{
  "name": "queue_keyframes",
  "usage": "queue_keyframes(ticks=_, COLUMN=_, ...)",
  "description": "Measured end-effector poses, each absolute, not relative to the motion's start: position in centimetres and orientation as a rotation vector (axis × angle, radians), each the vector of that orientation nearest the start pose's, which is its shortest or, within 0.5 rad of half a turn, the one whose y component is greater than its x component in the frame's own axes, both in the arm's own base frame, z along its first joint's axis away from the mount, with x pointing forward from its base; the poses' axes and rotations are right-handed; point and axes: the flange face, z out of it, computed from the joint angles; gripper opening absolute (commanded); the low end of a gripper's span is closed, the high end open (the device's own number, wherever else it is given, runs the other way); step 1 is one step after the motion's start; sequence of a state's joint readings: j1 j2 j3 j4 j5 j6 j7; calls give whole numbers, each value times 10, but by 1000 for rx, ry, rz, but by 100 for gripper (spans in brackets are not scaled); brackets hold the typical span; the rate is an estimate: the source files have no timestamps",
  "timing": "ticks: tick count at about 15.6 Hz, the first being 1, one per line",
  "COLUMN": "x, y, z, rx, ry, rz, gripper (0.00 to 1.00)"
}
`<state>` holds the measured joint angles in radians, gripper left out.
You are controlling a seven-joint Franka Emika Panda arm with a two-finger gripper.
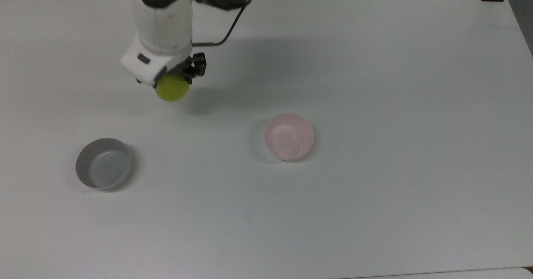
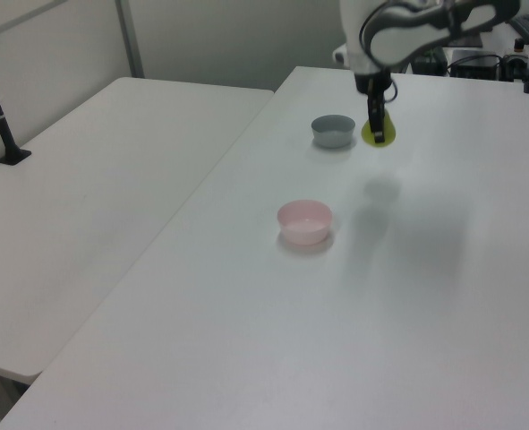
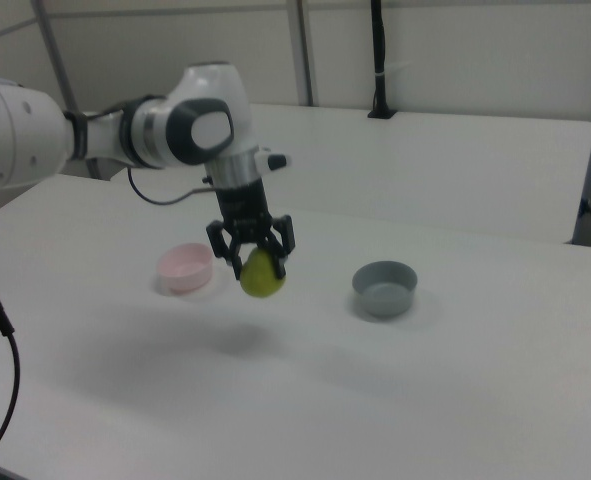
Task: Place the pear in the bowl
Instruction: 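Lift the green pear up off the table, then carry the pear over the pink bowl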
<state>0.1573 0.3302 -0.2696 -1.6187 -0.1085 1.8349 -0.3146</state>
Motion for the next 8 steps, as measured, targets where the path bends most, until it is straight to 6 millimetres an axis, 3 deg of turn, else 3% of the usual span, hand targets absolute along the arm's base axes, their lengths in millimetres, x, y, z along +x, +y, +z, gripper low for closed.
queue_keyframes(ticks=2, x=628, y=-68, z=466, rx=-3266, ry=-378, rz=190, gripper=45)
queue_keyframes(ticks=4, x=620, y=-73, z=487, rx=-3258, ry=-356, rz=169, gripper=45)
queue_keyframes(ticks=8, x=620, y=-60, z=497, rx=-3235, ry=-321, rz=125, gripper=46)
